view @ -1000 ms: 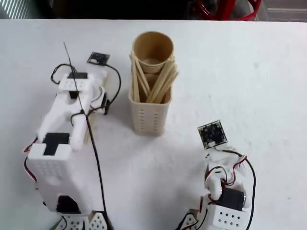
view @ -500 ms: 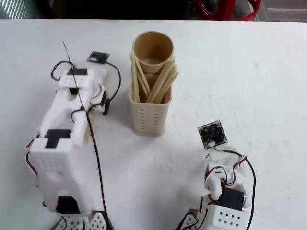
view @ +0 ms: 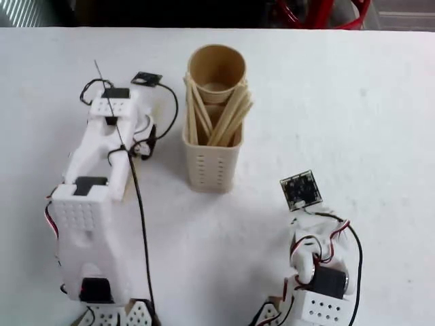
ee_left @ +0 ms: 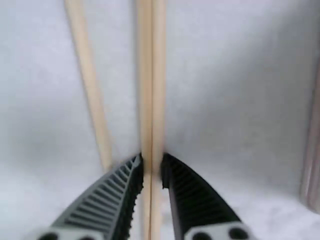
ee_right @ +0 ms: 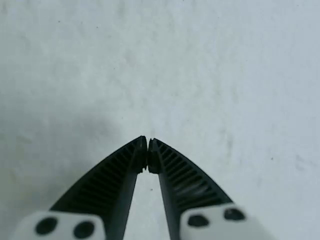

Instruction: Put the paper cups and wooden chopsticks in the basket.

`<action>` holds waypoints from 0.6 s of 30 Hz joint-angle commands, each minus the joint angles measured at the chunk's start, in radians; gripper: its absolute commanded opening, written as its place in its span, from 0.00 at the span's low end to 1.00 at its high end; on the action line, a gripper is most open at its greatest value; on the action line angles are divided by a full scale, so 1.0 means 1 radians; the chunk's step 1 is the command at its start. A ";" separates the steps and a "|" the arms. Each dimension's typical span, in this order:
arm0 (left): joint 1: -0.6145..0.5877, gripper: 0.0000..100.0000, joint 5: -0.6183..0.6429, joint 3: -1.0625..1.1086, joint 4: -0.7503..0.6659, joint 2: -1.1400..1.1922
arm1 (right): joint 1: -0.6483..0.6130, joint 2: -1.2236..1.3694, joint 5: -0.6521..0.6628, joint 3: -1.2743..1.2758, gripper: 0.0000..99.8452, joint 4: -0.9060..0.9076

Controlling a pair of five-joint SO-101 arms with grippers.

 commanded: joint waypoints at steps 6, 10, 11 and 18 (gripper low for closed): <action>-0.031 0.02 -0.014 0.025 -0.008 -0.133 | -0.004 -0.007 0.000 0.009 0.02 -0.001; -0.044 0.02 -0.006 0.173 -0.068 -0.314 | -0.004 -0.007 0.000 0.009 0.02 -0.001; -0.050 0.02 -0.005 0.216 -0.089 -0.369 | -0.004 -0.007 0.000 0.009 0.02 -0.001; -0.039 0.02 0.029 0.477 -0.160 -0.881 | -0.004 -0.007 0.000 0.009 0.02 -0.001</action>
